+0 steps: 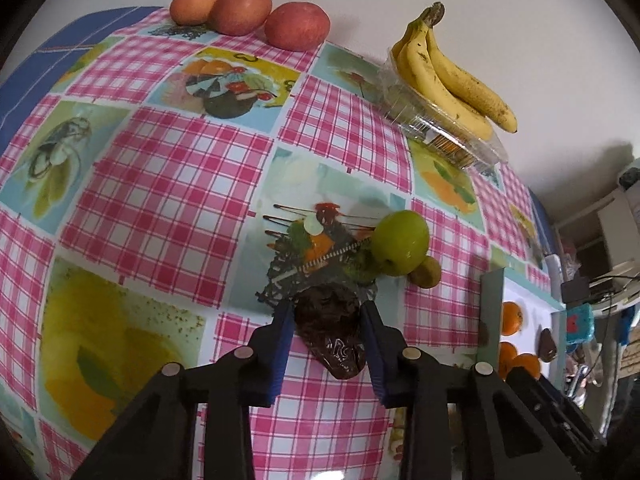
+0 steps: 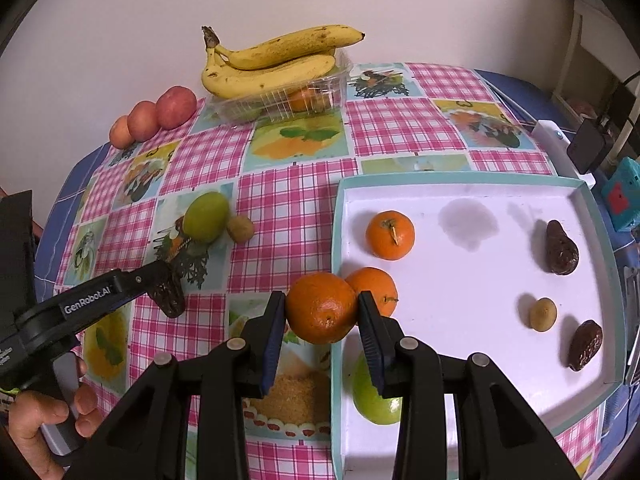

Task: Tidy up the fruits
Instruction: 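Carry the date with left tool while right tool carries the orange to the tray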

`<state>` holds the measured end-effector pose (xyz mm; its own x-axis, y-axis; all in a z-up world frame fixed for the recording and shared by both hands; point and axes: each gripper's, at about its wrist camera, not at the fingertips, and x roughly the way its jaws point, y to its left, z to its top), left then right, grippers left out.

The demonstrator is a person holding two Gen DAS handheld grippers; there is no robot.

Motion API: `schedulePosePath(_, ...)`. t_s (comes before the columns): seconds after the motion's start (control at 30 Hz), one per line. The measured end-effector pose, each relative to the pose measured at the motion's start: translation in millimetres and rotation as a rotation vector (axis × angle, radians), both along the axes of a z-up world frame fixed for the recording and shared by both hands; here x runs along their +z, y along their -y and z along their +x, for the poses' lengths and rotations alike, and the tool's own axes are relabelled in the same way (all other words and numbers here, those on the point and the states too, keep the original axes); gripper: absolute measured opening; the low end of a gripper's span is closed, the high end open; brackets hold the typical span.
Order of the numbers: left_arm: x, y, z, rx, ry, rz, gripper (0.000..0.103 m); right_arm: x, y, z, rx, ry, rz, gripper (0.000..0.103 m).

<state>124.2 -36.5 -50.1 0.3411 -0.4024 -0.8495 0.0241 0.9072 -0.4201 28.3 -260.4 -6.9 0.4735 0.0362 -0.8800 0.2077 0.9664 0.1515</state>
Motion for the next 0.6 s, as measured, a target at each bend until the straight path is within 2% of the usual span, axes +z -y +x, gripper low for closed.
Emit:
schedulePosePath(0.33, 32.8, 0.0, -5.6, -0.014, 0.085, -0.033, 0.035, 0.9, 2.9, -0.2, -0.003, 0.003, 0.005, 0.038)
schedulePosePath(0.6, 63.0, 23.3, -17.3, -0.074, 0.160, -0.051, 0.035, 5.2, 23.1, -4.8, -0.047, 0.015, 0.026, 0.038)
